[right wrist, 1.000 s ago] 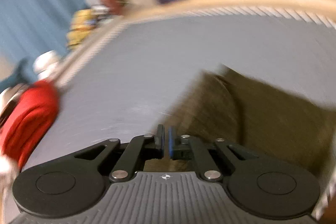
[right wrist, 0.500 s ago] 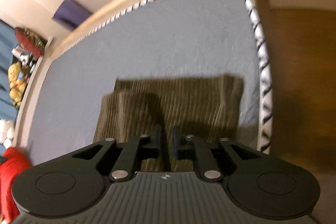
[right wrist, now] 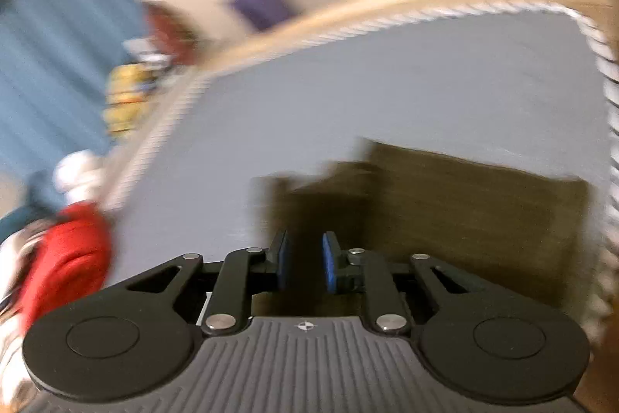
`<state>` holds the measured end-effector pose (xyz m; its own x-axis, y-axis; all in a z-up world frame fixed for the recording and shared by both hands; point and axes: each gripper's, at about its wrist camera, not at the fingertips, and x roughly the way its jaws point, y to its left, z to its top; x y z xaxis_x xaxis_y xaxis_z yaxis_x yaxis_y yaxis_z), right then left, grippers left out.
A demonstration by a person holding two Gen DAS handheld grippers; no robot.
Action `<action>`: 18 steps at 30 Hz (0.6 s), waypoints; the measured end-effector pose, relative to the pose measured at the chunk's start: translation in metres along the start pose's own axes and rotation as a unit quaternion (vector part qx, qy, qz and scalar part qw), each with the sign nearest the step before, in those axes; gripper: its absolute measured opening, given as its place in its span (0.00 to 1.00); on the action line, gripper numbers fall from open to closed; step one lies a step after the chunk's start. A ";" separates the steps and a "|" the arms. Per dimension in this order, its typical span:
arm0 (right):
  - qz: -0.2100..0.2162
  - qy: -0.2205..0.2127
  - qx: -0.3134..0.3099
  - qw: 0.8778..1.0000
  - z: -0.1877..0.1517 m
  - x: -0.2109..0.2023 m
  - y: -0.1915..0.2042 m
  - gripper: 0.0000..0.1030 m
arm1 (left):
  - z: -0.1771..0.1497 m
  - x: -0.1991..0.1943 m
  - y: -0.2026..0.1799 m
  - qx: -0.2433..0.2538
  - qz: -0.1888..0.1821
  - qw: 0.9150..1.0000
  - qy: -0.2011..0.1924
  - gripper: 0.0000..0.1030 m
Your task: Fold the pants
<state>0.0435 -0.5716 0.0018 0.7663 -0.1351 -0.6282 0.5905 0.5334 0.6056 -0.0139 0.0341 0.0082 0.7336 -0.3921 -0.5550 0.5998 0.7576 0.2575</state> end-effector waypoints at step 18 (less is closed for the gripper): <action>0.032 0.044 -0.180 0.982 -0.041 0.052 0.083 0.41 | 0.002 0.006 -0.009 0.014 -0.003 1.000 -0.001 0.69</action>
<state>0.1219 -0.5002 -0.0004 0.7650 -0.0269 -0.6434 0.4013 0.8013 0.4437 -0.0140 0.0240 0.0044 0.7313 -0.3972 -0.5545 0.6123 0.7405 0.2770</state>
